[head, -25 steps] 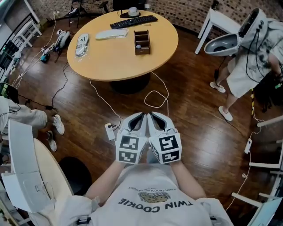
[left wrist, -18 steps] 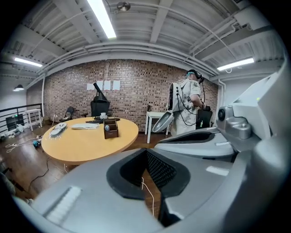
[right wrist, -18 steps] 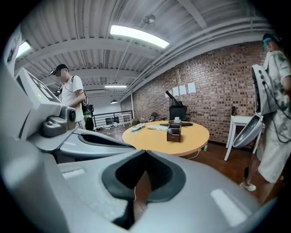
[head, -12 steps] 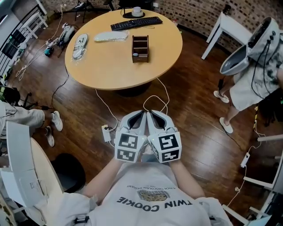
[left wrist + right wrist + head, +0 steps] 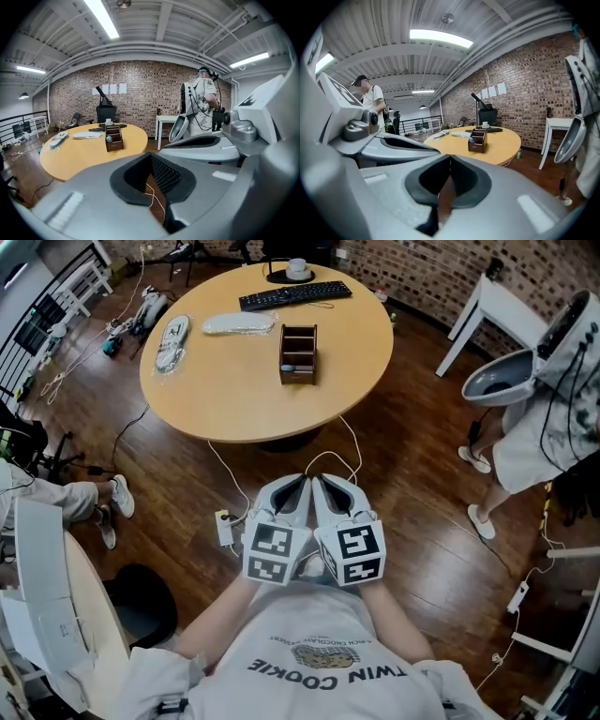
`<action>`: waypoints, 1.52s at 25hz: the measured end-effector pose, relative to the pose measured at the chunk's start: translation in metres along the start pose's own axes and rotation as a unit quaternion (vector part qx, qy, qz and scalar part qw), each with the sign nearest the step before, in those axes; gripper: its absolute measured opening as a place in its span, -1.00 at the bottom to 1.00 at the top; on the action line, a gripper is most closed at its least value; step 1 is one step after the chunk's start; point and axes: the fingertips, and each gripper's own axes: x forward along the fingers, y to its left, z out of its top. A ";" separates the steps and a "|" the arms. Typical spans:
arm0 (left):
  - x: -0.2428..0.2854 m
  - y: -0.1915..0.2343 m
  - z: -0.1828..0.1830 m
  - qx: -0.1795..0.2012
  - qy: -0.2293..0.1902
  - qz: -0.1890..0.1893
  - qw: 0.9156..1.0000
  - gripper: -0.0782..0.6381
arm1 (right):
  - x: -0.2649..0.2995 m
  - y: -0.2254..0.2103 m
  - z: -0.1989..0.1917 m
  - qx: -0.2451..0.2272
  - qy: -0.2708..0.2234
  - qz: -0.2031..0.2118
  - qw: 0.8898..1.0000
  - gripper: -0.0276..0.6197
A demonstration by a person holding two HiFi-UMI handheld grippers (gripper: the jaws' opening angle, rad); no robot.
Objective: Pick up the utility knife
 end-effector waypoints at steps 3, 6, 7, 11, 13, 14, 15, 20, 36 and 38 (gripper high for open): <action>0.009 0.007 0.003 -0.001 -0.002 0.004 1.000 -0.77 | 0.010 -0.006 0.005 -0.004 -0.004 0.002 1.000 -0.91; 0.020 0.016 0.007 -0.002 -0.006 0.005 1.000 -0.77 | 0.023 -0.013 0.010 -0.008 -0.005 0.001 1.000 -0.91; 0.025 0.020 0.009 -0.002 -0.007 0.004 1.000 -0.77 | 0.029 -0.015 0.011 -0.008 -0.005 0.000 1.000 -0.91; 0.047 0.042 0.015 -0.004 -0.008 -0.001 1.000 -0.77 | 0.055 -0.024 0.021 -0.009 -0.007 -0.002 1.000 -0.91; 0.059 0.054 0.020 -0.002 -0.009 -0.006 1.000 -0.77 | 0.069 -0.031 0.026 -0.009 -0.007 -0.007 1.000 -0.91; 0.066 0.060 0.023 -0.001 -0.009 -0.009 1.000 -0.77 | 0.077 -0.034 0.029 -0.008 -0.006 -0.010 1.000 -0.91; 0.072 0.066 0.025 -0.001 -0.009 -0.011 1.000 -0.77 | 0.085 -0.037 0.031 -0.007 -0.005 -0.013 1.000 -0.91; 0.105 0.100 0.035 0.004 -0.001 -0.027 1.000 -0.77 | 0.128 -0.053 0.045 -0.004 0.002 -0.024 1.000 -0.91; 0.177 0.170 0.044 0.155 0.017 -0.094 0.983 -0.70 | 0.212 -0.078 0.055 0.009 0.027 -0.062 0.998 -0.91; 0.184 0.175 0.043 0.181 0.018 -0.100 0.978 -0.68 | 0.216 -0.080 0.053 0.012 0.030 -0.067 0.997 -0.91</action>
